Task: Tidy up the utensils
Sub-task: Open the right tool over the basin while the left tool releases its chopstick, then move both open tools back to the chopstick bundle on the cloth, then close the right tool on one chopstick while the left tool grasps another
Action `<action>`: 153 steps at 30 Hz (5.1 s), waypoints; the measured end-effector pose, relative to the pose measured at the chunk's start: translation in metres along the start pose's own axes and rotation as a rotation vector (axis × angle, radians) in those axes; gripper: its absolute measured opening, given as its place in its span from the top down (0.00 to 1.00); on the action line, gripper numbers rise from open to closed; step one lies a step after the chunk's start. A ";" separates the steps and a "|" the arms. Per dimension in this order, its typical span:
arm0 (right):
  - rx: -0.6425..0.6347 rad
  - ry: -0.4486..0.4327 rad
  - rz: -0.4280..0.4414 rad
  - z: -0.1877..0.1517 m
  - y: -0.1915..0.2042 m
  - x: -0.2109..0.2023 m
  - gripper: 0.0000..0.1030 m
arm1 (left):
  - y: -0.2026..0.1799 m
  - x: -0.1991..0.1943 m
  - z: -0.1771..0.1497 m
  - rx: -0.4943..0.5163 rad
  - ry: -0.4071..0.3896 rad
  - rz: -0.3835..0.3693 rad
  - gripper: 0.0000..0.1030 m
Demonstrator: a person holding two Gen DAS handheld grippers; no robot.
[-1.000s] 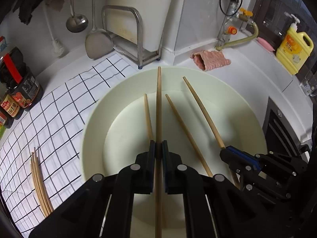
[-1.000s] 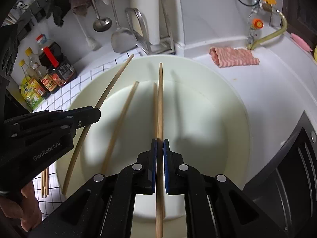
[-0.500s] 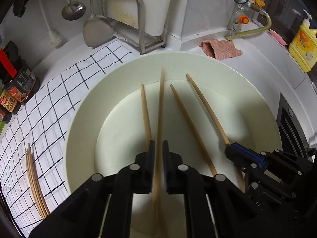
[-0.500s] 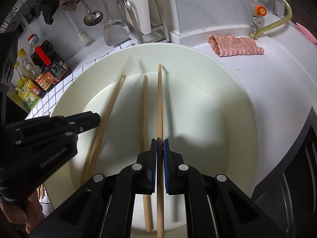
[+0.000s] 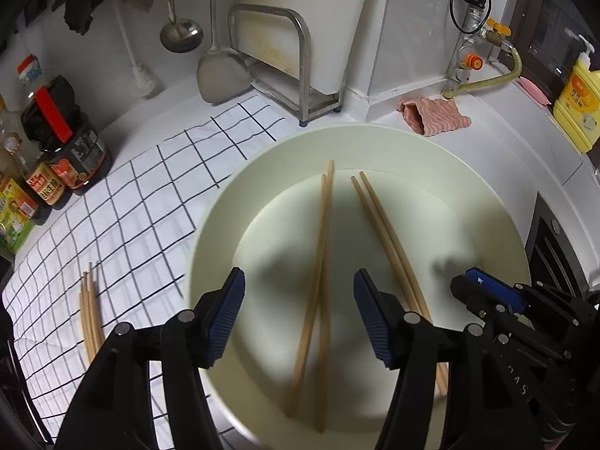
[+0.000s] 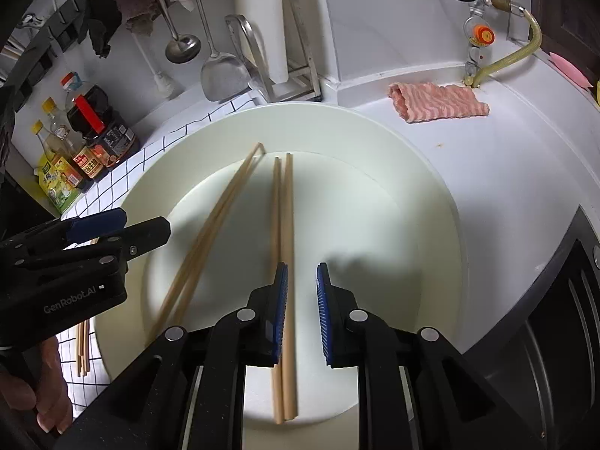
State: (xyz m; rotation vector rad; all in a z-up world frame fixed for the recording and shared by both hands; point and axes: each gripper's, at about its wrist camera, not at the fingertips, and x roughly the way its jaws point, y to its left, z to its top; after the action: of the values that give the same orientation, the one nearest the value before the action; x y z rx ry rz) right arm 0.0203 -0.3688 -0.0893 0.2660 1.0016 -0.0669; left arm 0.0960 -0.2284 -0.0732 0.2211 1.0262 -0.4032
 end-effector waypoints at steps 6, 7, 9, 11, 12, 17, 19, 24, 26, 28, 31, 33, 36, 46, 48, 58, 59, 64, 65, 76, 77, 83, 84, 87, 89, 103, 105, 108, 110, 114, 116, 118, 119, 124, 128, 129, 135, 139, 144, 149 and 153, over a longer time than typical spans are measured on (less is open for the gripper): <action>-0.005 -0.016 -0.004 -0.003 0.012 -0.012 0.83 | 0.010 -0.016 -0.005 -0.001 -0.015 0.004 0.42; -0.006 -0.020 -0.005 -0.003 0.014 -0.014 0.83 | 0.012 -0.019 -0.007 -0.001 -0.018 0.003 0.42; -0.008 -0.027 -0.008 -0.004 0.018 -0.018 0.80 | 0.016 -0.024 -0.009 -0.003 -0.022 0.002 0.41; -0.008 -0.037 -0.011 -0.005 0.022 -0.024 0.79 | 0.021 -0.032 -0.012 -0.006 -0.029 0.002 0.40; -0.008 -0.043 -0.012 -0.005 0.024 -0.028 0.79 | 0.023 -0.035 -0.013 -0.006 -0.035 0.003 0.40; -0.018 -0.060 -0.012 -0.010 0.036 -0.038 0.79 | 0.035 -0.052 -0.020 -0.011 -0.055 0.012 0.40; -0.023 -0.062 -0.012 -0.012 0.042 -0.042 0.79 | 0.041 -0.058 -0.024 -0.012 -0.061 0.016 0.40; -0.041 -0.070 -0.013 -0.017 0.059 -0.049 0.78 | 0.056 -0.073 -0.033 -0.018 -0.081 0.021 0.40; -0.050 -0.073 -0.015 -0.020 0.067 -0.052 0.77 | 0.065 -0.078 -0.037 -0.024 -0.089 0.024 0.40; -0.056 -0.076 -0.014 -0.022 0.075 -0.054 0.77 | 0.071 -0.083 -0.040 -0.025 -0.096 0.029 0.40; -0.069 -0.079 -0.009 -0.026 0.088 -0.057 0.77 | 0.084 -0.091 -0.047 -0.028 -0.106 0.039 0.39; -0.078 -0.080 -0.007 -0.028 0.096 -0.058 0.77 | 0.093 -0.095 -0.051 -0.036 -0.109 0.041 0.38; -0.097 -0.081 -0.003 -0.032 0.112 -0.059 0.75 | 0.106 -0.099 -0.060 -0.054 -0.108 0.041 0.37; -0.175 -0.070 0.019 -0.038 0.166 -0.059 0.66 | 0.156 -0.109 -0.091 -0.127 -0.097 0.053 0.31; -0.194 -0.066 0.027 -0.038 0.177 -0.058 0.65 | 0.166 -0.111 -0.097 -0.145 -0.096 0.057 0.30; -0.280 -0.028 0.067 -0.049 0.233 -0.046 0.54 | 0.223 -0.116 -0.135 -0.250 -0.075 0.112 0.22; -0.286 -0.022 0.071 -0.050 0.236 -0.044 0.54 | 0.231 -0.116 -0.140 -0.265 -0.070 0.125 0.21; -0.315 0.012 0.092 -0.060 0.257 -0.031 0.52 | 0.256 -0.114 -0.159 -0.316 -0.052 0.160 0.20; -0.316 0.017 0.094 -0.063 0.261 -0.028 0.50 | 0.259 -0.114 -0.161 -0.320 -0.049 0.162 0.20; -0.307 0.071 0.102 -0.086 0.287 0.019 0.50 | 0.288 -0.096 -0.181 -0.338 -0.025 0.164 0.19; -0.304 0.076 0.101 -0.088 0.289 0.024 0.50 | 0.289 -0.091 -0.182 -0.336 -0.020 0.161 0.19; -0.290 0.099 0.076 -0.097 0.297 0.054 0.50 | 0.294 -0.072 -0.186 -0.314 0.000 0.146 0.19; -0.284 0.100 0.070 -0.098 0.298 0.058 0.50 | 0.295 -0.069 -0.187 -0.310 0.001 0.145 0.19; -0.273 0.103 0.057 -0.100 0.297 0.067 0.50 | 0.297 -0.063 -0.188 -0.309 0.004 0.135 0.19; -0.272 0.101 0.045 -0.100 0.297 0.070 0.50 | 0.298 -0.060 -0.188 -0.307 0.005 0.131 0.19; -0.288 0.099 0.005 -0.104 0.302 0.080 0.50 | 0.301 -0.047 -0.182 -0.296 0.017 0.113 0.19; -0.287 0.100 0.001 -0.104 0.302 0.080 0.50 | 0.302 -0.045 -0.181 -0.299 0.019 0.108 0.19; -0.297 0.099 -0.007 -0.103 0.304 0.082 0.50 | 0.301 -0.043 -0.179 -0.296 0.020 0.105 0.19; -0.311 0.101 -0.027 -0.103 0.306 0.084 0.50 | 0.300 -0.042 -0.177 -0.291 0.020 0.103 0.19; -0.314 0.094 -0.037 -0.101 0.303 0.086 0.50 | 0.296 -0.038 -0.174 -0.284 0.024 0.095 0.19; -0.307 0.091 -0.041 -0.100 0.301 0.087 0.50 | 0.292 -0.034 -0.173 -0.279 0.028 0.088 0.19; -0.296 0.087 -0.045 -0.097 0.296 0.087 0.50 | 0.287 -0.032 -0.173 -0.271 0.031 0.082 0.19; -0.292 0.087 -0.048 -0.097 0.294 0.087 0.50 | 0.285 -0.030 -0.173 -0.267 0.033 0.081 0.19; -0.268 0.080 -0.065 -0.094 0.281 0.086 0.50 | 0.274 -0.020 -0.173 -0.254 0.048 0.070 0.19; -0.254 0.075 -0.077 -0.092 0.270 0.085 0.50 | 0.266 -0.013 -0.171 -0.236 0.049 0.080 0.19; -0.251 0.074 -0.075 -0.091 0.269 0.084 0.50 | 0.265 -0.011 -0.171 -0.234 0.052 0.082 0.19; -0.251 0.070 -0.062 -0.091 0.267 0.082 0.50 | 0.260 -0.002 -0.171 -0.235 0.073 0.092 0.19; -0.251 0.065 -0.057 -0.092 0.266 0.082 0.50 | 0.260 -0.001 -0.170 -0.240 0.068 0.103 0.17; -0.254 0.066 -0.050 -0.091 0.267 0.083 0.50 | 0.259 0.000 -0.171 -0.234 0.077 0.130 0.17; -0.260 0.066 -0.050 -0.091 0.268 0.084 0.50 | 0.263 0.002 -0.175 -0.235 0.091 0.137 0.17; -0.282 0.063 -0.057 -0.091 0.272 0.087 0.50 | 0.269 0.004 -0.172 -0.249 0.087 0.147 0.17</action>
State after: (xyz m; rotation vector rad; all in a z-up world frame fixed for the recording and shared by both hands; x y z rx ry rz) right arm 0.0407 -0.0779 -0.1568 -0.0189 1.0676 0.0312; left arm 0.0773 0.0763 -0.1658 0.0901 1.1274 -0.1313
